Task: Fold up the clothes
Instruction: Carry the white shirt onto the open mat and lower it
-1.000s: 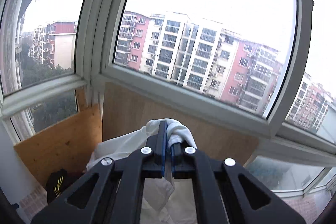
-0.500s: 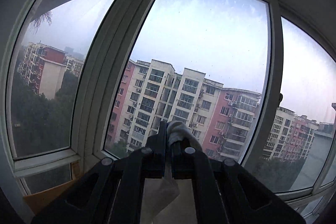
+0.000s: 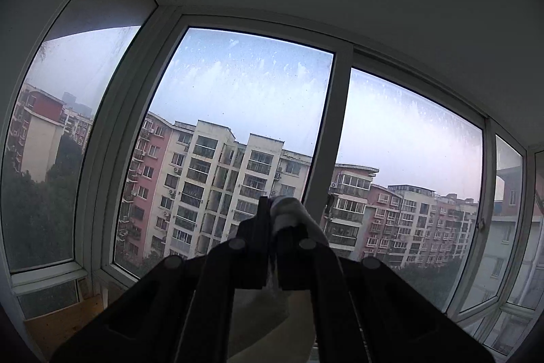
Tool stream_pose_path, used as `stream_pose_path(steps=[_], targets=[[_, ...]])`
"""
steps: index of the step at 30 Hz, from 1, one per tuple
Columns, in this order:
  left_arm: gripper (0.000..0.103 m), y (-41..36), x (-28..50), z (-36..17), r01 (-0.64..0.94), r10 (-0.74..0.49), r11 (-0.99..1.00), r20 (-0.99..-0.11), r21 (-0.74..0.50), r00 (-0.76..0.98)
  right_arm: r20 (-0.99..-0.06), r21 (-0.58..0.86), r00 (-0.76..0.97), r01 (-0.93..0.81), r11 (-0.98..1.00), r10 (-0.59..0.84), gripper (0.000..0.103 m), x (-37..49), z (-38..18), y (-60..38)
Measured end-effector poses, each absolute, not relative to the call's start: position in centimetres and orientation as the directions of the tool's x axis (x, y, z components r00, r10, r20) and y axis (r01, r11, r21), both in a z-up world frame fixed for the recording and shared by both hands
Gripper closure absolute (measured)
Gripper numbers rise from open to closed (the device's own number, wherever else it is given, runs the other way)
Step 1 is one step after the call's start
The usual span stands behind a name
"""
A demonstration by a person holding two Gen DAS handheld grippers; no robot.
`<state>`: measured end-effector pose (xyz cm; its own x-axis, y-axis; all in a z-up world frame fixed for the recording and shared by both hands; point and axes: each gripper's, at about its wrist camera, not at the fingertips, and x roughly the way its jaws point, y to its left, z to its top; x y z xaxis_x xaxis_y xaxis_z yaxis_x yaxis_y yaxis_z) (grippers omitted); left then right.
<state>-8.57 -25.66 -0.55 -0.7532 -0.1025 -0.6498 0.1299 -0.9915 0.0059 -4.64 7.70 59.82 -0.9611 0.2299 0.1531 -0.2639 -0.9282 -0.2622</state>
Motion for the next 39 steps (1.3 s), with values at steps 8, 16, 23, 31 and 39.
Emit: stream_pose_path(steps=[8,16,23,31,39], targets=[[0.013,-17.7,-7.8,1.0,0.036,-0.053,-0.999,-0.620,0.040,-0.783,-0.153,-0.242,-0.959,-0.199,-0.949,0.240,0.100,-5.2,49.8,20.6],[0.013,-7.0,-8.3,-1.9,0.037,-0.070,-0.997,-0.687,0.064,-0.723,-0.585,-0.137,-0.810,0.043,-0.990,0.046,0.100,-11.7,22.7,31.9],[0.013,0.3,-8.2,-4.6,0.073,-0.131,-0.991,-0.737,0.110,-0.663,-0.802,-0.247,-0.587,0.155,-0.957,0.112,0.100,-17.2,2.1,36.7],[0.013,5.7,-11.0,-5.5,-0.013,-0.097,-0.991,-0.762,0.137,-0.641,-0.936,-0.079,-0.350,0.133,-0.988,0.028,0.093,-16.2,-7.6,39.7],[0.013,10.9,-17.7,-6.5,-0.161,-0.014,-0.975,-0.770,0.152,-0.638,-0.930,0.072,-0.362,-0.015,-0.997,-0.061,0.073,-8.9,-6.8,40.0]])
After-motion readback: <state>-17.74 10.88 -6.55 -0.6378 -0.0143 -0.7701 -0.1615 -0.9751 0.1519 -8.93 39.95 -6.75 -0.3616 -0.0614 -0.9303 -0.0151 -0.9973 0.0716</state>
